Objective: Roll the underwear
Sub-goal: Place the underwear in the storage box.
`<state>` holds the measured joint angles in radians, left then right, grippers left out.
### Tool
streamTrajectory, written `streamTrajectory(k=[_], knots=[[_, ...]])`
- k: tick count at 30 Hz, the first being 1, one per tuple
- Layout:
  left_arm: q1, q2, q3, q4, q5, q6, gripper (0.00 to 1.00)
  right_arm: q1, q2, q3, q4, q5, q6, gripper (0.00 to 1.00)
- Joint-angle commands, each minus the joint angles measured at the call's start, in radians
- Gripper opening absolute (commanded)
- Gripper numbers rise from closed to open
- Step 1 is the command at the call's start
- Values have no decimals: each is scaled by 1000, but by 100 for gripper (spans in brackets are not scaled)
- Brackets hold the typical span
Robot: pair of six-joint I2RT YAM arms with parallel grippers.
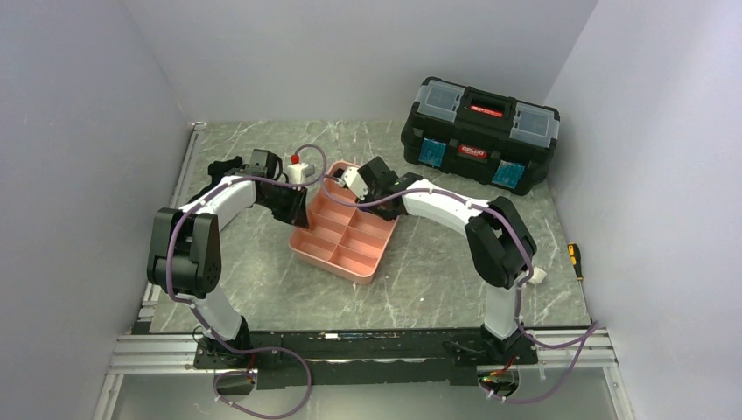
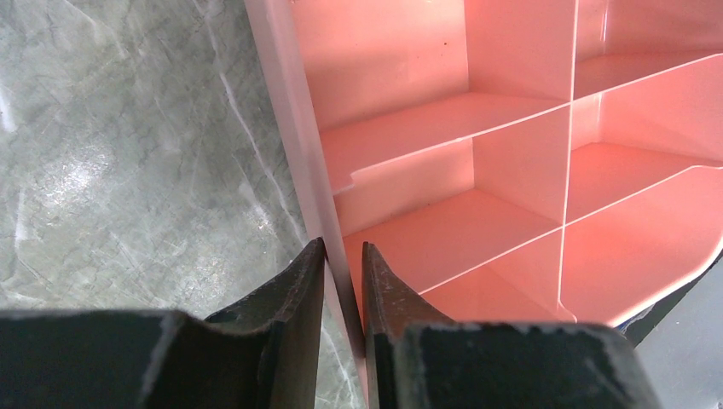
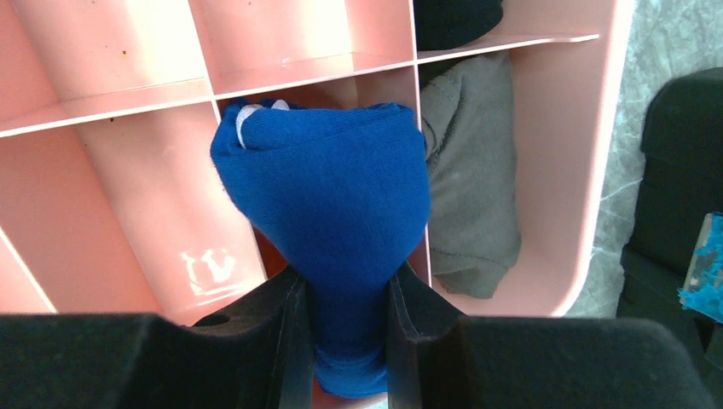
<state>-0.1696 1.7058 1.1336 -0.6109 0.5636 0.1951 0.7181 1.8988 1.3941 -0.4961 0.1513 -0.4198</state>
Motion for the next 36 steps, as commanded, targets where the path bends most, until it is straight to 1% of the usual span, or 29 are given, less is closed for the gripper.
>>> streamTrajectory(k=[1,7,14,19,26,28,30,33,35,36], knots=[[-11,23,-27,-49,27,15,23,-16,46,46,-33,-21,17,0],[-11,21,-28,-53,29,18,23,-63,100,98,-79,-130,30,0],[-11,22,-29,-53,28,19,23,-98,171,145,-141,-212,12,0],[-11,31,-26,-56,30,20,22,-112,224,184,-192,-233,-4,6],[-11,38,-22,-58,34,24,22,-130,227,213,-207,-251,-2,21],[-11,39,-23,-59,33,24,22,-133,224,222,-212,-256,-2,31],[-11,40,-21,-59,33,25,22,-135,226,233,-220,-257,-2,37],[-11,41,-21,-62,36,26,22,-137,230,243,-224,-254,0,49],[-11,41,-20,-64,34,27,22,-139,225,242,-220,-251,-1,54],[-11,41,-20,-63,34,28,22,-140,223,243,-220,-251,-1,54]])
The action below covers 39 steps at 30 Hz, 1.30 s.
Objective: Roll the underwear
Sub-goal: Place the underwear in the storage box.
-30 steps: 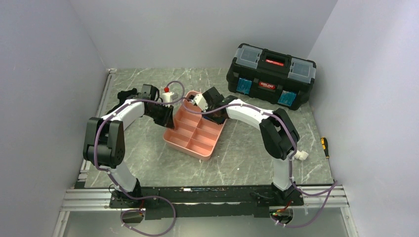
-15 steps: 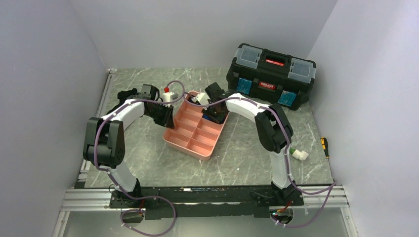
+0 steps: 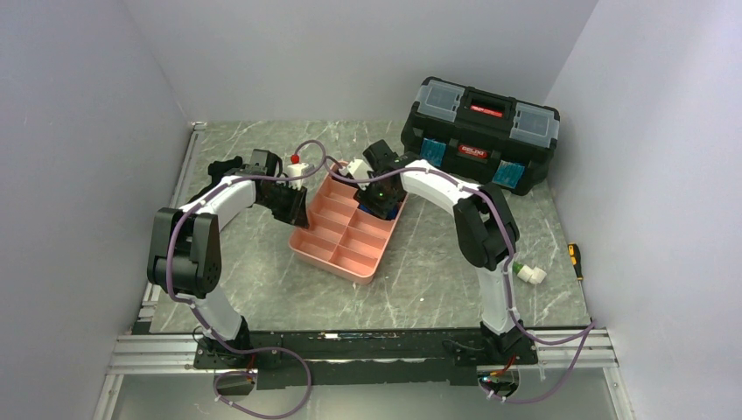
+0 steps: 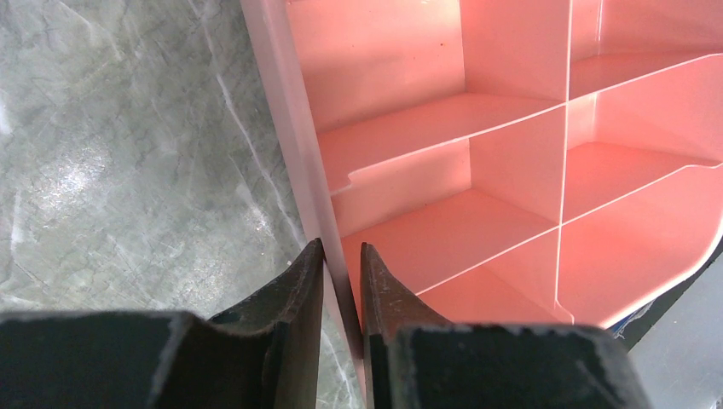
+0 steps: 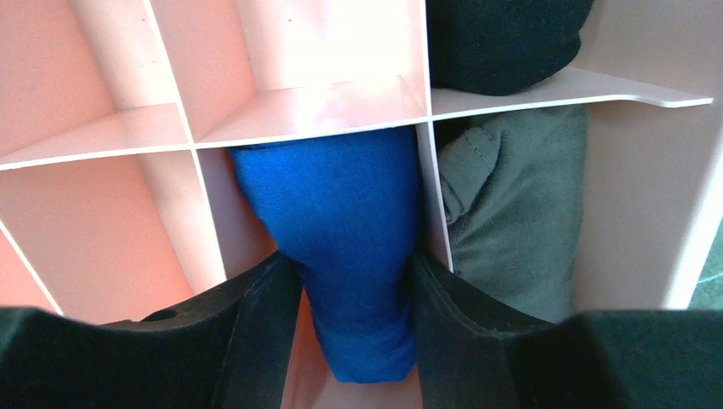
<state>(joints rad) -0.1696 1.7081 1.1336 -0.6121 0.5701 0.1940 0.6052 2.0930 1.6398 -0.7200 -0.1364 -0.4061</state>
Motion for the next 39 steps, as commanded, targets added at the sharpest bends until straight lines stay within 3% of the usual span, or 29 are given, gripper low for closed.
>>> streamTrajectory(k=[1,23,39], knots=[[-11,40,-20,-62,27,29,22,-29,26,1,1,34,-14,54],[-11,36,-17,-64,31,29,20,-44,-46,101,-69,26,-11,50],[-11,7,-27,-38,29,9,22,-73,-76,114,-39,-70,34,53]])
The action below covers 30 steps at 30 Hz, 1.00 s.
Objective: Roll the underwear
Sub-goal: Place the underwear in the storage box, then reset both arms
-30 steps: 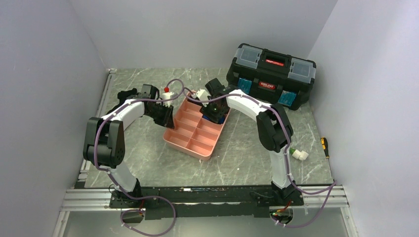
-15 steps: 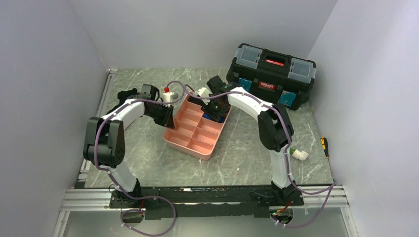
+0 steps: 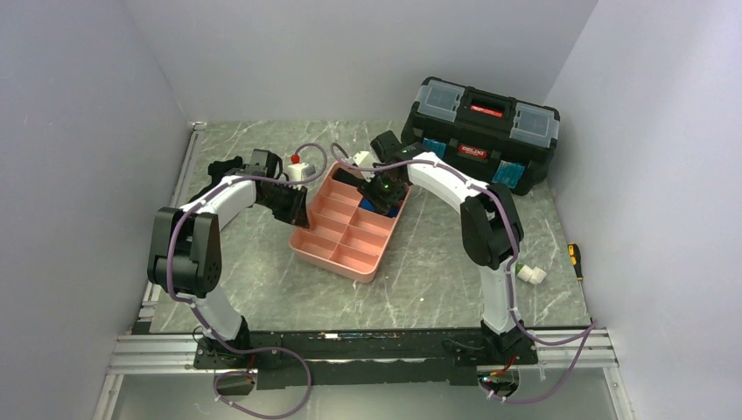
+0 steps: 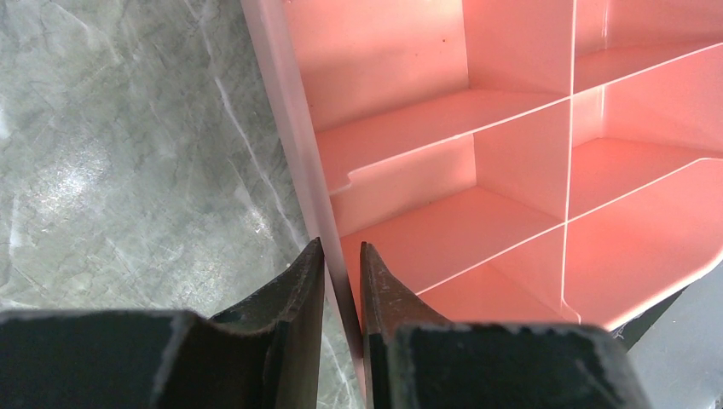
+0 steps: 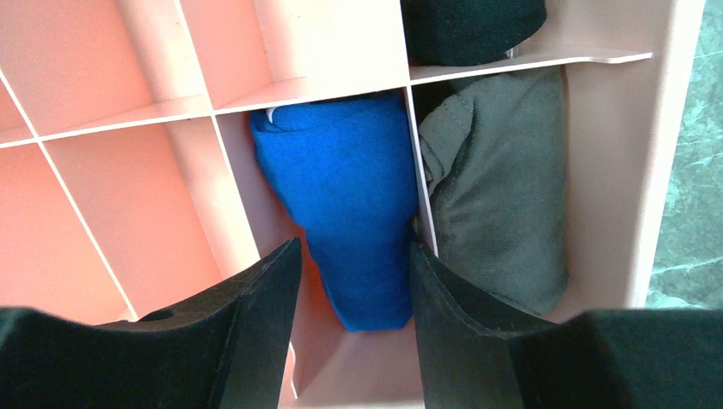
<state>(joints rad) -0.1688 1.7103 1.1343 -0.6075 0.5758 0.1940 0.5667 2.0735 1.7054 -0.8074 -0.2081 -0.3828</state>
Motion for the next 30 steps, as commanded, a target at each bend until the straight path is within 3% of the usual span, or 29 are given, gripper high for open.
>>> streamTrajectory(k=[1,11,16,22,23,24,30], knots=[[-12,1,-29,-39,20,8,23,-38,-58,55,46,-6,12,53],[-13,-39,-47,11,1,-24,27,-85,-77,97,27,-111,17,53],[-12,-53,-48,23,-2,-35,34,-124,-86,118,13,-178,16,53],[-11,-103,-47,38,-7,-37,61,-146,-135,97,27,-177,13,53],[-12,-111,-42,34,-6,-32,94,-149,-147,92,31,-179,14,53],[-12,-117,-35,28,-3,-27,99,-151,-156,89,31,-181,14,53],[-10,-169,-14,27,-18,-23,99,-176,-225,53,48,-193,20,54]])
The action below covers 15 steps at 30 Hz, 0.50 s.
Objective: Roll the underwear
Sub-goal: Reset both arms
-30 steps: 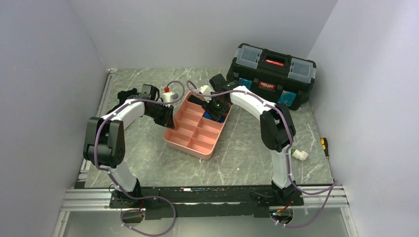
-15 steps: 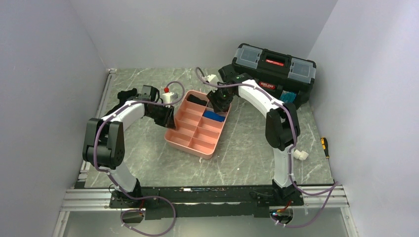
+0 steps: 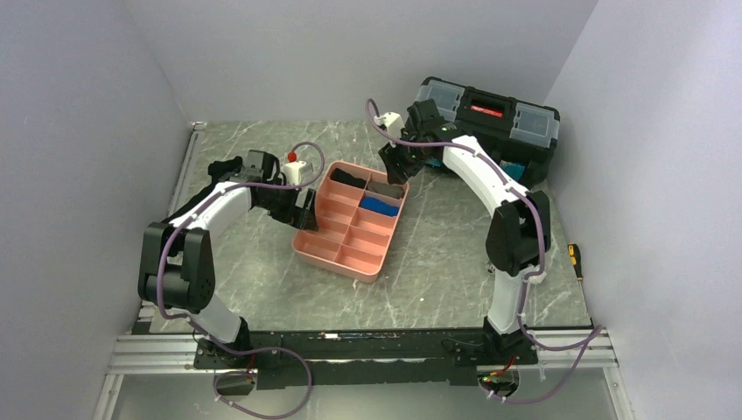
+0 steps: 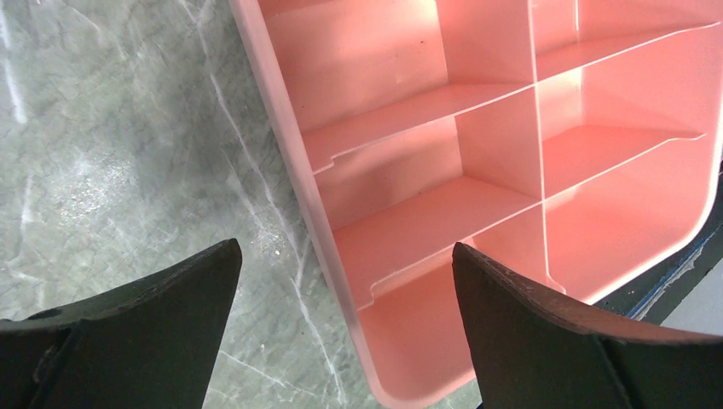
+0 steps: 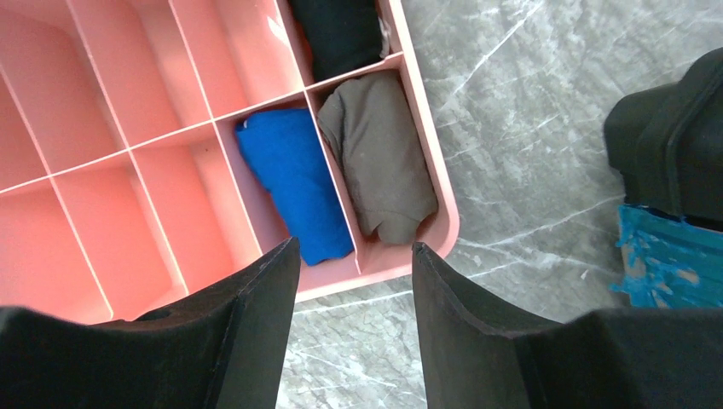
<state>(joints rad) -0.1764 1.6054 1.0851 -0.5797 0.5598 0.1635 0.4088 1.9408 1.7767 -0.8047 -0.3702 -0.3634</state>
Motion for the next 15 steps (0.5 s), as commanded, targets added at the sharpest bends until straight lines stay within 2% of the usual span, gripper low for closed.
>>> streamTrajectory(k=[1,8,15], knots=[[-2,-75,36,-1,-6,8,99,-25,-108,-28,50,-33,2,54],[12,-189,49,17,-95,35,99,-88,-251,-134,109,-47,21,56],[24,-388,26,126,-325,66,99,-178,-441,-290,215,-62,58,59]])
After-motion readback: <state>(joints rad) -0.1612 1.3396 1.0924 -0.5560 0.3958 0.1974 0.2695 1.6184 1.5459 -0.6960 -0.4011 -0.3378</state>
